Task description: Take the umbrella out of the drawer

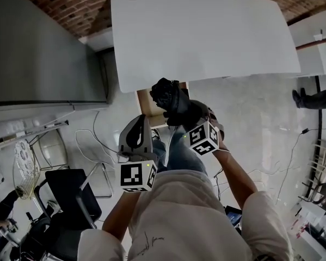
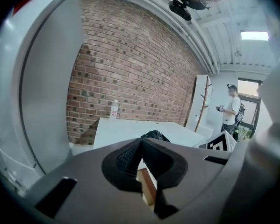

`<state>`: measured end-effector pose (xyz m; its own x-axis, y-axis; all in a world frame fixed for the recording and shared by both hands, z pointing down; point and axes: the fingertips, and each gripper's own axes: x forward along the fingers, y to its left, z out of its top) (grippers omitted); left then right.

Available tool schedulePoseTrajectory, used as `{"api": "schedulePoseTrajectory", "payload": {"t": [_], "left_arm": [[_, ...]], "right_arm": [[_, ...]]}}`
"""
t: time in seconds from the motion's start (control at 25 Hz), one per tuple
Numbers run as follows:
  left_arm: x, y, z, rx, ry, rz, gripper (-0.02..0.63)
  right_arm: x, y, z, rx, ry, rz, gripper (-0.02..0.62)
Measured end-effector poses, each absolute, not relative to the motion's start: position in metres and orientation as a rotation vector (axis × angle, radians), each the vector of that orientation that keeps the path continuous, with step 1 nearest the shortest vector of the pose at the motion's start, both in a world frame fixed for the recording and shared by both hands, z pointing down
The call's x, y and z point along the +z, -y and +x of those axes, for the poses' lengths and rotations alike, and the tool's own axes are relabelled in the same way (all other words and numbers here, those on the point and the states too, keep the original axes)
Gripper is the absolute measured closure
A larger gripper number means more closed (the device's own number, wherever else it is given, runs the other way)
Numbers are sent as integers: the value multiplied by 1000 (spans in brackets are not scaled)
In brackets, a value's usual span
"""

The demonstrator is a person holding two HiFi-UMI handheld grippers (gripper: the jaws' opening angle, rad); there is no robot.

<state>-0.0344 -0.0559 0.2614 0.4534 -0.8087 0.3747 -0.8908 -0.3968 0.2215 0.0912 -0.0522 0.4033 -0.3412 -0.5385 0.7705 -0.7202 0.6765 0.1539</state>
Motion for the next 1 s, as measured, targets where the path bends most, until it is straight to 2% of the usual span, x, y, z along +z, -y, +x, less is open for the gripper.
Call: {"api": "schedulePoseTrajectory", "payload": {"t": [1.0], "left_arm": [[192,48,-39,144,1445,2419,589]], "right_arm": [[268,58,82,277,2253,1199,354]]}}
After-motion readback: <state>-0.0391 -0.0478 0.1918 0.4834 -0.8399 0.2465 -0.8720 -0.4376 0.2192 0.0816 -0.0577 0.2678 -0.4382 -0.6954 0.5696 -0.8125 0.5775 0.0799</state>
